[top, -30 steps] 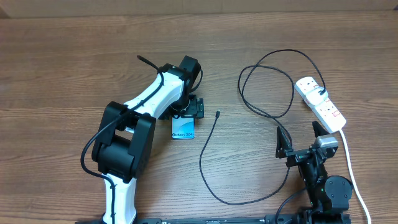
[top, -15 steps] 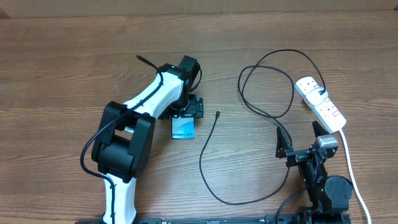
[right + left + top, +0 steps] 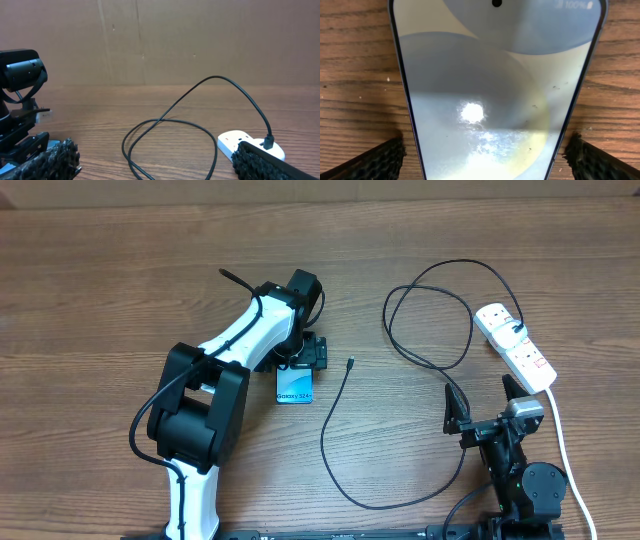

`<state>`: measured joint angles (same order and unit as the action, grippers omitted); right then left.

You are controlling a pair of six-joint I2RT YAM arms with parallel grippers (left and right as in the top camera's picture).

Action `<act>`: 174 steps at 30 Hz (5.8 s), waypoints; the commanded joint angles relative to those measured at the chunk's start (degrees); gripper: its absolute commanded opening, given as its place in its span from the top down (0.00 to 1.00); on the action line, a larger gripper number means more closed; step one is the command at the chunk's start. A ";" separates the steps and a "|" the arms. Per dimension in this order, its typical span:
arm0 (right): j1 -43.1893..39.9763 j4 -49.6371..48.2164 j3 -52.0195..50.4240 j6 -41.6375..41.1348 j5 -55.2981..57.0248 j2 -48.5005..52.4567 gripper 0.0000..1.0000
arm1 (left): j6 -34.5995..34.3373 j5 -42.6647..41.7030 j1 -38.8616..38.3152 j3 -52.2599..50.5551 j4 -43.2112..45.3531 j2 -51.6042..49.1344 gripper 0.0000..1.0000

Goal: Plug charger to phone and switch on socket

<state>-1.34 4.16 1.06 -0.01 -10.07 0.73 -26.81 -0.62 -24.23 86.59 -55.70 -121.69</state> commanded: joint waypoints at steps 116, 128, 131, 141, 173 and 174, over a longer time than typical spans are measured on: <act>0.37 -0.17 -0.59 -0.20 0.35 -0.57 0.00 | -0.42 -0.02 0.59 -0.28 -0.04 -0.83 0.26; 0.37 -0.17 -0.59 -0.20 0.35 -0.57 0.00 | -0.39 0.00 0.59 2.29 -2.89 -0.79 0.25; 0.37 -0.17 -0.59 -0.20 0.35 -0.57 0.00 | -0.39 0.00 0.59 3.89 -4.26 -0.79 0.25; 0.37 -0.17 -0.59 -0.20 0.35 -0.57 0.00 | -0.42 0.00 0.59 6.38 -7.06 -0.79 0.25; 0.37 -0.17 -0.59 -0.20 0.35 -0.57 0.00 | -0.24 -0.31 0.55 -9.97 5.42 -0.83 0.02; 0.37 -0.17 -0.59 -0.20 0.35 -0.57 0.00 | -0.24 -0.31 0.55 -10.01 5.29 -0.83 0.02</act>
<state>-1.34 4.16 1.06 -0.03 -10.04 0.73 -26.87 0.47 -23.90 80.58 -50.06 -118.45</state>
